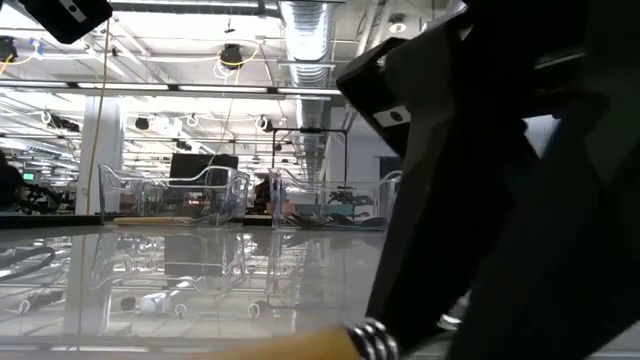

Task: Sort silverware by color (type)
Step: Put the yellow spoon into the left transparent bin

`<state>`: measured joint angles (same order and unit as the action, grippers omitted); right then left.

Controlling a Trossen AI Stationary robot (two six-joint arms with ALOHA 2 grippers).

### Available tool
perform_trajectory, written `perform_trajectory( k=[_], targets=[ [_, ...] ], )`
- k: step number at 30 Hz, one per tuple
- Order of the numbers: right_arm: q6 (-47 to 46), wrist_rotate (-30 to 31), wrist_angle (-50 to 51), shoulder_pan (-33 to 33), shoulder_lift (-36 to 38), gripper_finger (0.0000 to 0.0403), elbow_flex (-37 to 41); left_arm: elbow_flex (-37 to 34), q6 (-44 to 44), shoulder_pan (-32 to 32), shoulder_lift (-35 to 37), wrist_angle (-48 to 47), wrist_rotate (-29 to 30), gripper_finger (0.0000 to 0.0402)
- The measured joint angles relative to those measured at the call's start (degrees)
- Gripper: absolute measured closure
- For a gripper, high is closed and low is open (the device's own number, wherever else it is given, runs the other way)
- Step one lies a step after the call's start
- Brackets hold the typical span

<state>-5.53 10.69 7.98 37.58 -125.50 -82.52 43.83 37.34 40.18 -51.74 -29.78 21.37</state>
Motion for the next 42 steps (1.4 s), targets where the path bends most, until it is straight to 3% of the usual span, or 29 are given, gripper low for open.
perform_trajectory(
  k=[6, 11, 18, 23, 28, 32, 36, 42],
  targets=[
    [-3.2, -1.5, -3.6, -0.5, -1.0, 0.037, 0.0, 0.0, 0.7, 0.0, 0.0, -0.3, 0.0, 0.0286],
    [-5.2, -2.6, 0.6, -3.2, 1.2, 0.0371, 0.2, 0.0, 1.6, 0.0, 0.0, -0.3, 0.3, 0.0286],
    [-5.2, -1.6, 7.5, -10.1, 10.7, 0.0369, 0.3, 0.0, 2.7, 0.0, 0.0, 0.0, 2.4, 0.0286],
    [-4.3, -1.7, 7.3, -18.3, 16.9, 0.037, 0.1, 0.1, 5.8, 0.0, 0.0, 1.4, 5.3, 0.0286],
    [4.5, -3.4, 8.3, -29.2, 19.1, 0.037, -3.6, 0.1, 9.3, 0.0, 0.0, 1.3, 7.6, 0.0286],
    [11.0, -9.5, 8.7, -38.4, 15.6, 0.037, -11.8, 0.1, 12.9, 0.0, 0.0, 1.2, 10.0, 0.0286],
    [11.7, -14.1, 11.0, -47.2, 7.7, 0.037, -22.3, 0.1, 15.9, 0.0, 0.0, 1.4, 15.3, 0.0286],
    [14.0, -17.2, 10.8, -54.5, -4.6, 0.037, -37.9, 0.1, 19.1, 0.0, 0.0, 1.5, 24.2, 0.0286]
  ],
)
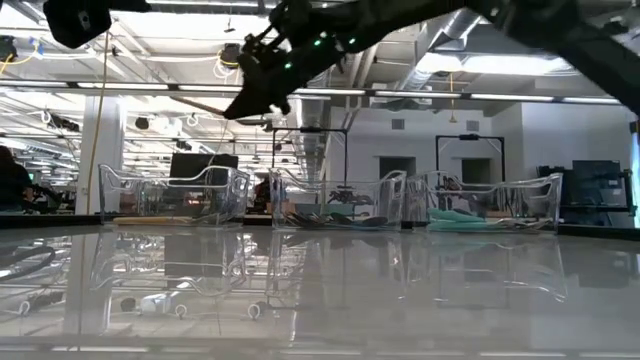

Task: Sort silverware by color (type)
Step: Put the yellow spoon into the left transparent bin

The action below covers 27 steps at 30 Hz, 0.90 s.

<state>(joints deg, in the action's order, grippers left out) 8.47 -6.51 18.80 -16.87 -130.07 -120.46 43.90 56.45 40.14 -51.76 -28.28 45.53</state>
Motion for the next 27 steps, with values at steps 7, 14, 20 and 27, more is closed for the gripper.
perform_trajectory(
  k=[7, 14, 20, 27],
  targets=[
    [0.5, -1.0, -2.3, -3.0, -12.6, 0.037, -14.3, 0.0, 3.4, -1.8, 0.0, -0.2, 4.5, 0.0286],
    [0.9, -0.8, -11.6, -2.1, -15.0, 0.0368, -12.7, 0.0, 5.7, -3.8, 0.0, -0.2, 4.4, 0.0286],
    [1.1, -0.9, -19.2, -1.9, -17.5, 0.0367, -12.5, -0.1, 5.7, -5.1, 0.0, -0.2, 4.3, 0.0286],
    [1.1, 2.9, -25.6, -2.1, -17.5, 0.0366, -12.7, -0.1, 5.1, -5.4, 0.0, -0.3, 4.3, 0.0286]
  ],
)
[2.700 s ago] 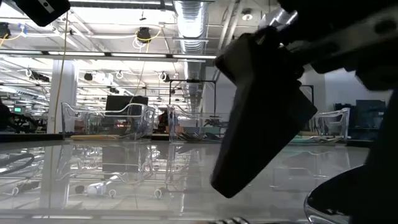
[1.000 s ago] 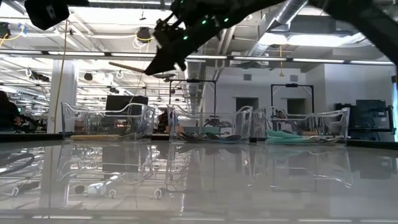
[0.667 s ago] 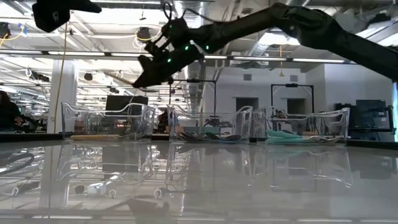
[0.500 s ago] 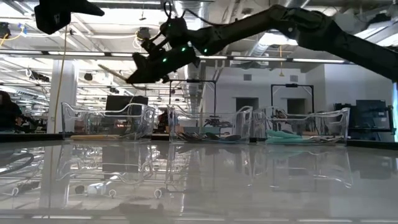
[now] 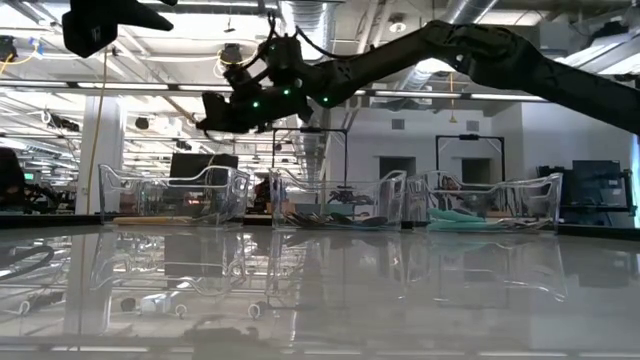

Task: Sort silverware by color (type)
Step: Put the yellow spoon into the left transparent bin

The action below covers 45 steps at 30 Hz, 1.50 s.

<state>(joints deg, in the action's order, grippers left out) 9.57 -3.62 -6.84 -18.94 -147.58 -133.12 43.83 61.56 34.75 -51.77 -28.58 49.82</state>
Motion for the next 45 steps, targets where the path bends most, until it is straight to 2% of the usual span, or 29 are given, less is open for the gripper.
perform_trajectory(
  k=[3, 16, 20, 34, 39, 45],
  targets=[
    [-0.1, 0.5, -2.9, -0.1, 0.1, 0.0366, 0.0, 0.0, -0.1, -0.1, 0.0, 0.0, 0.0, 0.0286],
    [-2.9, 0.6, -3.6, -1.1, -0.8, 0.0365, 0.0, 0.0, 1.0, -0.1, 0.0, 1.3, -1.3, 0.0286],
    [-6.8, -3.5, -6.3, -2.0, -3.3, 0.0365, 0.1, 0.0, 1.7, -0.1, 0.0, 1.8, -1.2, 0.0286],
    [-6.7, -3.8, -8.6, -2.1, -4.4, 0.0362, 0.0, 0.0, 4.1, -0.4, 0.0, 2.6, -1.0, 0.0286],
    [-6.5, -3.7, -8.6, -2.1, -4.4, 0.0343, 0.0, 0.0, 4.3, -0.4, 0.0, 2.6, -1.0, 0.0286],
    [-7.3, -2.5, -8.7, -2.1, -4.4, 0.0301, 0.0, 0.0, 4.3, -0.4, 0.0, 2.6, -1.0, 0.0286]
  ],
)
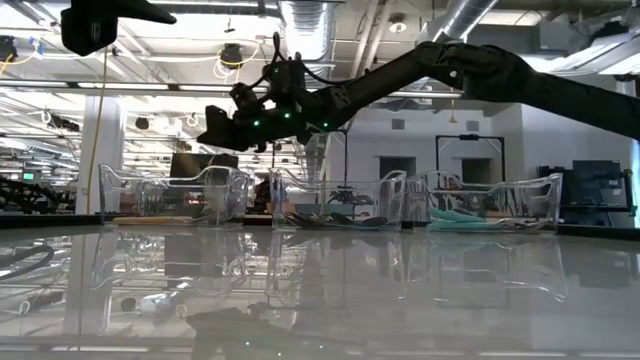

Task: Sort silverware by color (type)
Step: Put the yellow spoon into the left transparent bin, then return to Home Position

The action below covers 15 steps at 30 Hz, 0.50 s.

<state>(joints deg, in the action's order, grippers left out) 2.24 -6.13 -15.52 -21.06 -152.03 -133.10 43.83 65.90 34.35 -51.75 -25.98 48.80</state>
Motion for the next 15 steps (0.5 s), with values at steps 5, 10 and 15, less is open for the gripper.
perform_trajectory(
  k=[5, 10, 15],
  targets=[
    [-0.8, 0.0, 0.0, -0.2, 0.0, 0.0258, 0.0, 0.0, 0.4, 0.0, 0.0, 0.0, 0.0, 0.0286],
    [-0.7, -2.9, 0.8, -0.2, 1.1, 0.0218, 0.1, 0.0, 0.1, 0.0, 0.0, 0.0, 0.0, 0.0286],
    [1.6, -7.8, 5.9, 0.1, 8.5, 0.0199, 0.1, 0.0, -2.9, 0.0, 0.0, -0.3, -0.3, 0.0286]
  ],
)
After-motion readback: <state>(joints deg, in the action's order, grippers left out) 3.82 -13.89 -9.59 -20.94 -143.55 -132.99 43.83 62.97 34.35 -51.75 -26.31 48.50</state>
